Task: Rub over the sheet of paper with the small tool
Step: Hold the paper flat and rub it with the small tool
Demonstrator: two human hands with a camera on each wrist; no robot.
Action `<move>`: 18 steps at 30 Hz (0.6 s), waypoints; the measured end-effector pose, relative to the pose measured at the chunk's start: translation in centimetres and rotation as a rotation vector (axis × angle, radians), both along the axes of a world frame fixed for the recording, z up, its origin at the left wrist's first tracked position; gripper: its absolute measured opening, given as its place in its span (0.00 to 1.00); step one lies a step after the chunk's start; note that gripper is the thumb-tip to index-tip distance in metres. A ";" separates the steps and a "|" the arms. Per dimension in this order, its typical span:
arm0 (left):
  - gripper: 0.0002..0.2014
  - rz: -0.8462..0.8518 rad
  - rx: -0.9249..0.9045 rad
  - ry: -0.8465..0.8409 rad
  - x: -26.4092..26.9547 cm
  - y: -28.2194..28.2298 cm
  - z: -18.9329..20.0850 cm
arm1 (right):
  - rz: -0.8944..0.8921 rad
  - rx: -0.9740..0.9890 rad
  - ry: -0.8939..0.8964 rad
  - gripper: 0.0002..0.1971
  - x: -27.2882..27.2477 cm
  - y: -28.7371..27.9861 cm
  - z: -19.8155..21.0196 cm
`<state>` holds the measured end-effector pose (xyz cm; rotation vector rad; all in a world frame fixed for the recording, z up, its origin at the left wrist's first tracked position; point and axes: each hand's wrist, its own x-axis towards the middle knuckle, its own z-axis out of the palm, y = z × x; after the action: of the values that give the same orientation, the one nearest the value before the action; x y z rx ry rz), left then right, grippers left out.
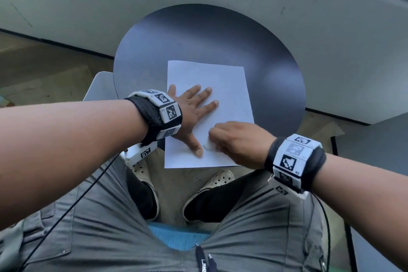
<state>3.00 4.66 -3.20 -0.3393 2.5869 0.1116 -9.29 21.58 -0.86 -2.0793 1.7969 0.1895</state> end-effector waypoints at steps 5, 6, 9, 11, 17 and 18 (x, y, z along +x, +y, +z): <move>0.72 0.003 0.011 0.004 0.0 -0.1 0.0 | -0.447 -0.160 0.236 0.12 -2.8 -1.9 -0.6; 0.72 0.004 0.010 0.001 0.0 -0.2 0.0 | -0.414 -0.167 0.214 0.11 -1.7 -1.6 -0.6; 0.72 -0.005 -0.005 -0.006 0.0 0.0 -0.1 | -0.111 -0.076 0.028 0.07 2.4 0.0 -0.2; 0.72 -0.005 -0.005 -0.008 0.0 -0.1 -0.1 | -0.031 -0.055 0.040 0.03 1.4 -0.2 0.0; 0.67 -0.012 0.039 0.072 1.2 -0.3 0.3 | -0.537 -0.067 0.050 0.17 -4.3 -2.1 0.1; 0.66 -0.009 0.044 0.083 1.6 -0.5 0.2 | -0.556 -0.065 0.025 0.16 -4.6 -2.1 0.0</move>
<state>4.64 4.16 -3.00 -0.3137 2.6636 0.1825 -13.88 19.50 -0.81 -1.5369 2.3364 0.0015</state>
